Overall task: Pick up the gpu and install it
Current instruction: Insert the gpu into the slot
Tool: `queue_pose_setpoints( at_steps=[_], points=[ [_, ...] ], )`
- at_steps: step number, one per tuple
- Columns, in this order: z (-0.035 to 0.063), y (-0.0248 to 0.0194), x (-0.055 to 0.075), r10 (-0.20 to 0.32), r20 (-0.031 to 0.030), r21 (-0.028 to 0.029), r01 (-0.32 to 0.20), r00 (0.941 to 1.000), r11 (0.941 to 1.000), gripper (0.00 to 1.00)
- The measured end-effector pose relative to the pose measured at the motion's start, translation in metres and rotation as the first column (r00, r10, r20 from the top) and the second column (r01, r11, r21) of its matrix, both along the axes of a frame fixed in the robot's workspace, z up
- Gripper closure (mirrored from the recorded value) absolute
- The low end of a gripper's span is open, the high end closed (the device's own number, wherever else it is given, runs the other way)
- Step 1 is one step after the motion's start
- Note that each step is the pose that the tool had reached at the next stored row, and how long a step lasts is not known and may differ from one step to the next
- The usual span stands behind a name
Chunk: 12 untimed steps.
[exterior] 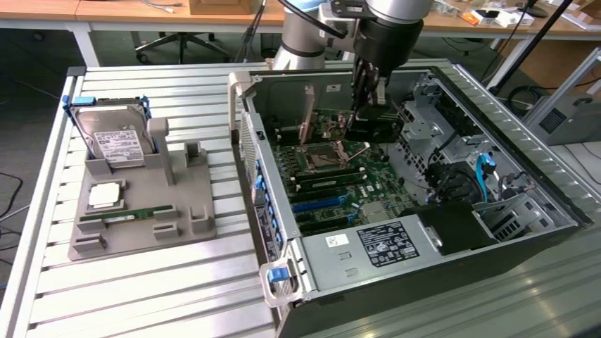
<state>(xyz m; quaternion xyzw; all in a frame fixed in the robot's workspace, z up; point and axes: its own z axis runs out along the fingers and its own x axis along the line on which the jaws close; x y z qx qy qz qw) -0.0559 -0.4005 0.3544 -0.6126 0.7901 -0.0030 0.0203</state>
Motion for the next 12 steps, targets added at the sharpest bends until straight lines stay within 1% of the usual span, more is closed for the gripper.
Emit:
queue_pose_setpoints(
  at_steps=[12],
  points=[
    [-0.0005,0.0,0.0,0.04,0.0,-0.0011,-0.04,0.9992,0.9992,0.73]
  ],
)
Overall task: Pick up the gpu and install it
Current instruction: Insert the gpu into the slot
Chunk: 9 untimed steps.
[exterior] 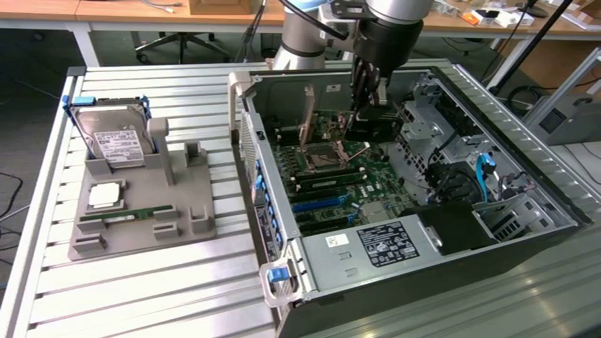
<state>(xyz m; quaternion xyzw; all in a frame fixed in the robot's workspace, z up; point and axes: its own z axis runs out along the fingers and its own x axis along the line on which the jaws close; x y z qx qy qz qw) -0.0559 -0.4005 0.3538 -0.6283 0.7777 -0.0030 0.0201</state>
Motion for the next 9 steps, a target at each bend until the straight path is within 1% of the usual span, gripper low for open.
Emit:
queue_pose_setpoints(
  at_steps=[7,8,9],
  points=[
    [-0.0003,0.0,0.0,0.035,0.0,-0.0007,-0.035,0.9994,0.9994,0.73],
    [-0.0005,0.0,0.0,0.063,0.0,-0.0012,-0.063,0.998,0.998,0.73],
    [-0.0006,0.0,0.0,0.076,0.0,-0.0013,-0.076,0.9971,0.9971,0.73]
  ],
)
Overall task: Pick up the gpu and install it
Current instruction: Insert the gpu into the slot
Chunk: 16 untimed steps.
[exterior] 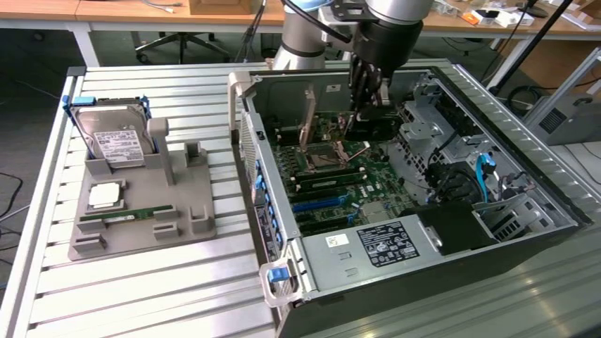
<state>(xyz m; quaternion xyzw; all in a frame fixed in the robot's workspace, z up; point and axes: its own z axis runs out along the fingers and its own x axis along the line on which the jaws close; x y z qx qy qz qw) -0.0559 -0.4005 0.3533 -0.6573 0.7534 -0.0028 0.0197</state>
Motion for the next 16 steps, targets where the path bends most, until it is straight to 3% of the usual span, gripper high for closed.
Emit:
queue_pose_setpoints(
  at_steps=[3,6,16],
  points=[
    [-0.0003,0.0,0.0,0.046,-0.0001,-0.0013,-0.046,0.9989,0.9989,0.73],
    [-0.0007,0.0,0.0,0.107,-0.0003,-0.0034,-0.107,0.9943,0.9943,0.73],
    [-0.0012,-0.002,0.0,0.109,-0.0002,-0.0039,-0.109,0.9941,0.9941,0.73]
  ],
)
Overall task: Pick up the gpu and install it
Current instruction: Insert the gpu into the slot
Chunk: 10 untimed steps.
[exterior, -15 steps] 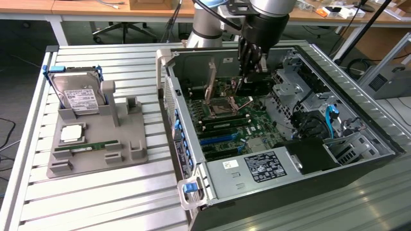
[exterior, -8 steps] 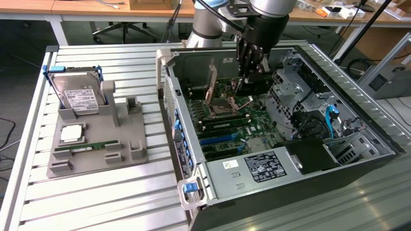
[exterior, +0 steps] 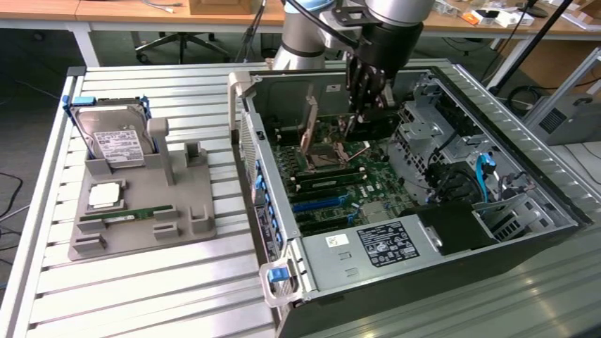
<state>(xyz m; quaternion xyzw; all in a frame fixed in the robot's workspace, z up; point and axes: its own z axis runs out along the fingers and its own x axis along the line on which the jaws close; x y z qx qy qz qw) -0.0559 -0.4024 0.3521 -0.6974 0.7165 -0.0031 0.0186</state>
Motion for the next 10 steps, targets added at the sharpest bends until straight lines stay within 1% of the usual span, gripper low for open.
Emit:
queue_pose_setpoints(
  at_steps=[10],
  points=[
    [-0.0007,-0.0034,0.0,0.0,0.0,-0.0009,0.0,1.0,1.0,0.73]
  ],
)
